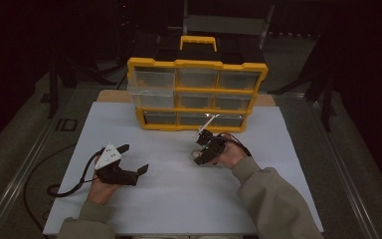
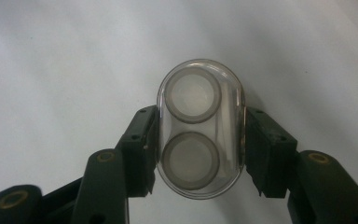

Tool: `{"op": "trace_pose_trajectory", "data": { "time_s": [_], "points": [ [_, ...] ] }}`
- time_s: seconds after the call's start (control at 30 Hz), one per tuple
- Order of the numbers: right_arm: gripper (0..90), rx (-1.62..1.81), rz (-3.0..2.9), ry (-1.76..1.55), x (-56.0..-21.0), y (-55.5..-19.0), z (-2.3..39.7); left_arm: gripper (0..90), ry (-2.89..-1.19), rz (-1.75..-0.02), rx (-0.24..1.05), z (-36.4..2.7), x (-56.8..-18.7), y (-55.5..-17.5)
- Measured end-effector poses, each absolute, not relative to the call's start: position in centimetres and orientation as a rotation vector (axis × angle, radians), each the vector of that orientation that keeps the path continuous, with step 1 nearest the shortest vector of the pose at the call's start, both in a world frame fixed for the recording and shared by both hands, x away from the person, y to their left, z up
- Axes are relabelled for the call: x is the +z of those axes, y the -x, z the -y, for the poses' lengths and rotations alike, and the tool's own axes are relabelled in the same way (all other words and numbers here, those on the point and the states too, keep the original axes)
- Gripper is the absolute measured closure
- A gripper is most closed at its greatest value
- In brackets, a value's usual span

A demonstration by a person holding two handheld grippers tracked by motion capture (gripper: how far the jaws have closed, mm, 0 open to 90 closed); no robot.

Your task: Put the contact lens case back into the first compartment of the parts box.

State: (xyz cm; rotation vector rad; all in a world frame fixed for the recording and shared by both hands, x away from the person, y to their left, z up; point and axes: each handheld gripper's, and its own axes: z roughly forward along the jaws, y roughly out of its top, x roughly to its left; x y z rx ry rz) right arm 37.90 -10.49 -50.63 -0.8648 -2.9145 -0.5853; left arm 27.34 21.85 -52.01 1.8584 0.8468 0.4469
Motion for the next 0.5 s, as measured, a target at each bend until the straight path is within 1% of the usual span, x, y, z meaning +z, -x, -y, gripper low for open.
{"op": "trace_pose_trajectory", "data": {
  "time_s": [0.5],
  "points": [
    [49.1,-0.609,2.907,0.884,-49.93,-37.93,10.92,0.3,-1.857,-0.846,0.446,-21.84,-52.01,-27.34]
  ]
}}
